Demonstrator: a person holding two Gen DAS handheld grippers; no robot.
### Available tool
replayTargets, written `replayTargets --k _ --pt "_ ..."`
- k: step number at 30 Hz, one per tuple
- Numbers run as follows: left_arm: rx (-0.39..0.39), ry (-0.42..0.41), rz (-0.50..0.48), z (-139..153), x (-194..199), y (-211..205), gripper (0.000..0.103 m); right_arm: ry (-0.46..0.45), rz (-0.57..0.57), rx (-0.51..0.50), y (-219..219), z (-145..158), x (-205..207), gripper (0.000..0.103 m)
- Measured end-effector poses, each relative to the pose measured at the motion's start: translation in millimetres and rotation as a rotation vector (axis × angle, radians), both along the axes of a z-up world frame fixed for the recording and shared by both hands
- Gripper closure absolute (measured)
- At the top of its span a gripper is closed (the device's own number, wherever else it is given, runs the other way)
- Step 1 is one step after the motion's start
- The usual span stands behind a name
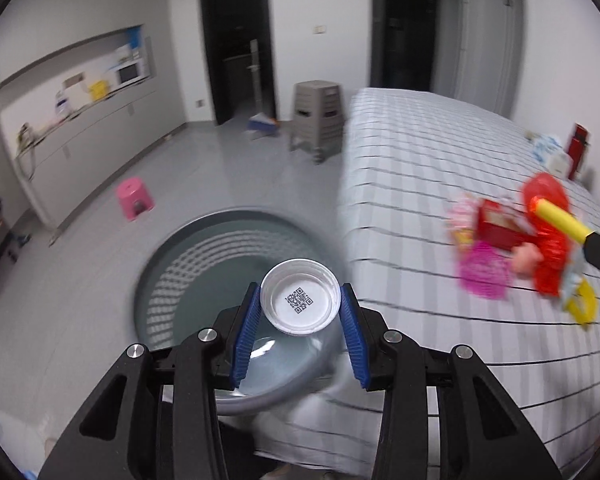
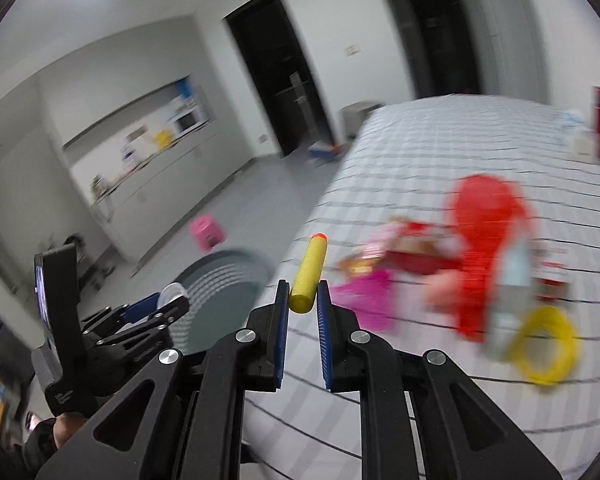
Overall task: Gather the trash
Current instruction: 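Carry cap and stick over the grey basket and open both tools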
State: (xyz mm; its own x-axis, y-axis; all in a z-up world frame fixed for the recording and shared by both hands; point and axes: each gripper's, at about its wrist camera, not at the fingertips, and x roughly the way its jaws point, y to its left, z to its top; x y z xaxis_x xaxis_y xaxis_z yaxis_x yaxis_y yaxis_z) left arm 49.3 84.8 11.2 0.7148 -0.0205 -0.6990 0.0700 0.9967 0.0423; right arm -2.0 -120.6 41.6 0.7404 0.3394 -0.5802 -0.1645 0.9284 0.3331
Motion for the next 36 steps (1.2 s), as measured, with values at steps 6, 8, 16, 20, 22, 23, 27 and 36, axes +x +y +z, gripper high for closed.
replayTargets --k 6,8,16,20,22,23,27,36 --pt "-0.008 0.045 0.09 -26.7 25.3 55.4 0.064 0.084 0.152 -0.02 79.1 -27.5 52.0 0.089" --pt "-0.015 0.064 0.105 -36.2 32.3 67.6 0.064 0.11 0.186 -0.023 97.1 -34.7 65.0 0.089" --pt "-0.04 0.126 0.123 -68.2 57.9 96.4 0.063 0.228 0.252 -0.053 145.6 -72.9 107.4 0.089" --pt "-0.048 0.144 0.126 -77.5 60.7 103.7 0.063 0.255 0.266 -0.071 158.3 -81.6 114.4 0.089" --pt "-0.051 0.154 0.128 -81.5 60.4 105.6 0.063 0.261 0.272 -0.074 163.8 -84.5 116.0 0.089" --pt "-0.053 0.157 0.129 -82.0 60.7 107.5 0.062 0.263 0.274 -0.078 166.5 -86.6 119.4 0.089" --pt "-0.056 0.155 0.145 -84.0 58.8 111.8 0.041 0.269 0.277 -0.083 173.6 -89.9 126.9 0.087" --pt "-0.055 0.155 0.175 -83.7 51.9 119.5 0.04 0.258 0.26 -0.087 169.1 -90.3 128.4 0.078"
